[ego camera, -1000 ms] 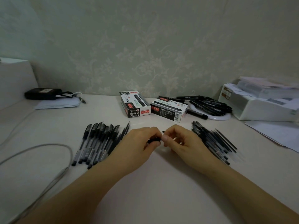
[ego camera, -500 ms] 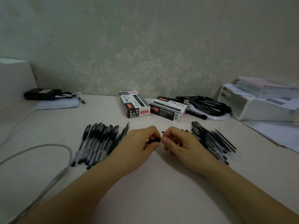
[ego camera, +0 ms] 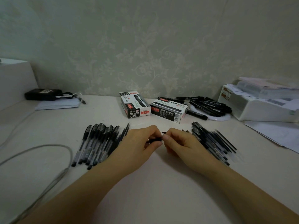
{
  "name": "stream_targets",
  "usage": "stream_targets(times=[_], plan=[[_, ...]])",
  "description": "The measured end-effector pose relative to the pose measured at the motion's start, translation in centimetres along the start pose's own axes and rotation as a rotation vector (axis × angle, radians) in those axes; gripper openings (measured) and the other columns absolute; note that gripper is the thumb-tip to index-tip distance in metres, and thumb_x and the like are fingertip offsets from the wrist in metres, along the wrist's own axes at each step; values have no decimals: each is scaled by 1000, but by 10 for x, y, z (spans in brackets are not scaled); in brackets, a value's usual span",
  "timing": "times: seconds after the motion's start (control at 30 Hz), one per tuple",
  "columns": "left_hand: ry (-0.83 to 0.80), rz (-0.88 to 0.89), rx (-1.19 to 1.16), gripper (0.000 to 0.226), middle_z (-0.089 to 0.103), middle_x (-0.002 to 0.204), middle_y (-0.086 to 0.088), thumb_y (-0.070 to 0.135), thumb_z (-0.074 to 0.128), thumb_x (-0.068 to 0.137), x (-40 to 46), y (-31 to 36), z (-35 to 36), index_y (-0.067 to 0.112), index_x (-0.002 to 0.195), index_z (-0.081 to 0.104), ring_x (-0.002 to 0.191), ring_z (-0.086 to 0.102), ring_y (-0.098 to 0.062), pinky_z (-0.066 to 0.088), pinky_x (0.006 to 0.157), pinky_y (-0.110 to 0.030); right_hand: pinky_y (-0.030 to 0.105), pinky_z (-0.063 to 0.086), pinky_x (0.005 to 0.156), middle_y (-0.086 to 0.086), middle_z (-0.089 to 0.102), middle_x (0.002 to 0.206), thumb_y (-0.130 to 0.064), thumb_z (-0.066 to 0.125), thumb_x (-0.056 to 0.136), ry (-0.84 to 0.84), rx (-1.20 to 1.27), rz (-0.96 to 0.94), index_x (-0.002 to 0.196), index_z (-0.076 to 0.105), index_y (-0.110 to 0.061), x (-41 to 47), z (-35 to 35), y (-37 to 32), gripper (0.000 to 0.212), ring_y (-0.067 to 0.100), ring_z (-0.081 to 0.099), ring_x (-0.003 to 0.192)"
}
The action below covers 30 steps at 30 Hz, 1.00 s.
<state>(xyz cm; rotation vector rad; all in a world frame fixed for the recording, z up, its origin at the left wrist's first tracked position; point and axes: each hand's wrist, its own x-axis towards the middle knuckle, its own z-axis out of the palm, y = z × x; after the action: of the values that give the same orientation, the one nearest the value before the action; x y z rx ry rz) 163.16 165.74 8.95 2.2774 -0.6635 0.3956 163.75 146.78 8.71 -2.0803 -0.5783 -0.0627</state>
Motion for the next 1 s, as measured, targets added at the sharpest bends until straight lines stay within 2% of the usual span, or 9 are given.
stream_targets(times=[0.13,0.33,0.53,0.63,0.7,0.77,0.83,0.93,1.0], plan=[[-12,-11,3,10,69,86,13,28,63,91,0,0,1,25,100,64,80,63,-4,49,71,-14,27,48,63,-2,67,76,-43,50,97,12,32,-1,90,62,-23,1,0,0,24,9,56,63],[-29,9,28,21,67,84,14,32,49,97,0,4,-2,25,103,67,81,62,0,49,73,-16,29,50,65,-5,66,75,-36,51,100,30,22,-20,86,62,-23,1,-2,3,21,9,58,66],[21,38,36,13,68,84,13,23,61,92,2,5,-6,24,101,71,81,60,-1,45,73,-12,19,43,62,-4,61,70,-34,53,99,12,73,-20,83,63,-21,3,-3,4,23,5,52,64],[33,40,55,12,68,86,14,24,64,91,3,4,-6,25,99,71,83,59,0,42,73,-8,18,42,62,-3,61,69,-36,54,98,10,77,-12,84,63,-19,2,-3,6,24,6,52,64],[33,35,61,12,68,88,14,26,64,90,3,3,-5,26,100,71,84,60,-1,44,75,-11,21,45,64,-6,64,71,-37,54,98,13,47,-4,85,64,-22,2,-1,6,23,6,54,66],[67,14,58,11,68,90,13,26,64,90,3,2,-2,26,99,70,85,61,-3,48,77,-17,25,50,70,-8,67,79,-41,52,97,54,-27,-22,91,65,-25,3,1,6,22,7,60,73],[139,-20,60,8,68,88,12,25,65,90,2,1,0,25,97,69,81,60,-3,48,74,-18,26,51,81,-13,68,96,-48,47,96,127,-174,-59,107,66,-26,6,2,8,31,5,61,91],[237,-64,72,6,67,84,13,22,67,89,3,-1,-1,24,94,69,82,55,5,43,71,-8,20,36,105,-7,56,136,-39,47,100,194,-495,-95,135,57,-21,11,2,13,40,10,48,125],[260,-78,76,6,65,82,16,21,67,88,3,-2,-2,24,93,69,82,53,13,40,71,-2,23,26,114,0,45,149,-35,49,101,119,-658,-90,143,49,-17,11,3,18,45,18,39,138]])
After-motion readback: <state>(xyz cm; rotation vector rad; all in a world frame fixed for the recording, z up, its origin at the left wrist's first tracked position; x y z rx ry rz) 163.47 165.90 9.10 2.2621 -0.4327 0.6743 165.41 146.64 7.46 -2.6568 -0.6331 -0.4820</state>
